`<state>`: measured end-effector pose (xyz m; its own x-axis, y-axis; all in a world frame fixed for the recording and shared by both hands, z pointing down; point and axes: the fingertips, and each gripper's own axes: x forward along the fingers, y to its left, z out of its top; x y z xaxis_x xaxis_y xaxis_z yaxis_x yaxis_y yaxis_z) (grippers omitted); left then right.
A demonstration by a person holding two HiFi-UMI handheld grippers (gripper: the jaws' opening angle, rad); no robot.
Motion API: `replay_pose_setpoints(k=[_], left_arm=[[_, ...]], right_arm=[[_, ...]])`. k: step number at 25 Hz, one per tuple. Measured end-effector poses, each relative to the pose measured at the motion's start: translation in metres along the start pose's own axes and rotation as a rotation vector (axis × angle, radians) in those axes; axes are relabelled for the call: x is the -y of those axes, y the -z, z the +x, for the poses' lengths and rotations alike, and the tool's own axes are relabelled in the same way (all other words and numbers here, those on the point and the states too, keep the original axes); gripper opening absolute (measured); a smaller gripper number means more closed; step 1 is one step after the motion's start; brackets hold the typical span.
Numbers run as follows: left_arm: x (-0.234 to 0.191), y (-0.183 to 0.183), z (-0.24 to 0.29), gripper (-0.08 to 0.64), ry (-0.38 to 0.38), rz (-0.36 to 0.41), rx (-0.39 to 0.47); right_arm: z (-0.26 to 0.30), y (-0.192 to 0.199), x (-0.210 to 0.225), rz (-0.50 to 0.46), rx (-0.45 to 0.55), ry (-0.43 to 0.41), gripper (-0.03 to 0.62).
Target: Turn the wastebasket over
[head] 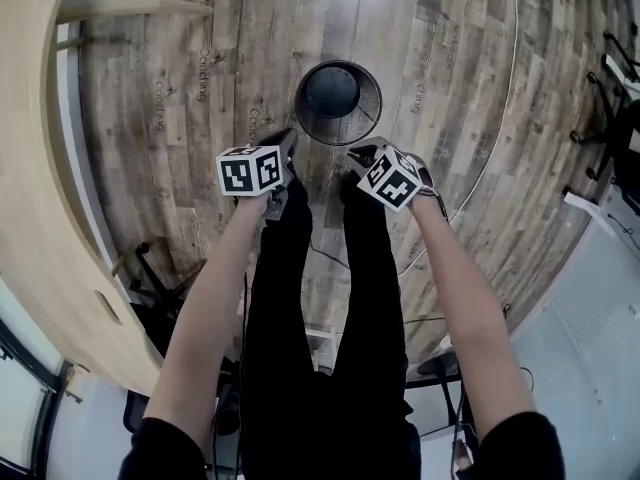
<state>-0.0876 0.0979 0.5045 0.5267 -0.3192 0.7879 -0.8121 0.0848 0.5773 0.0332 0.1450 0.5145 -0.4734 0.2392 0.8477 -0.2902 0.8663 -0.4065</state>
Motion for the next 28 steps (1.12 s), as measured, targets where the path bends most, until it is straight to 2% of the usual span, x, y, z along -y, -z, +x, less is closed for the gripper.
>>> replay_pose_setpoints(k=[5,12,17,23,28], left_arm=[[0.046,-0.014,-0.038,0.023,0.03,0.028,0.03],[0.117,-0.049,-0.103,0.02,0.047,0.074,0.103],[0.174,-0.075,-0.153,0.021,0.085,0.225,0.154],[0.224,-0.128,-0.226,0.021,0.133,0.304,0.282],[0.253,-0.155,-0.286,0.021,0.186,0.39,0.377]], right_arm=[[-0.061,-0.022,-0.004,0.049,0.073,0.062,0.044],[-0.159,-0.073,-0.009,0.128,0.254,0.174,0.035],[-0.222,-0.102,-0.031,0.144,0.382,0.231,0.034],[-0.294,-0.155,-0.044,0.16,0.554,0.305,0.034],[-0.357,-0.212,-0.059,0.107,0.691,0.382,0.034]])
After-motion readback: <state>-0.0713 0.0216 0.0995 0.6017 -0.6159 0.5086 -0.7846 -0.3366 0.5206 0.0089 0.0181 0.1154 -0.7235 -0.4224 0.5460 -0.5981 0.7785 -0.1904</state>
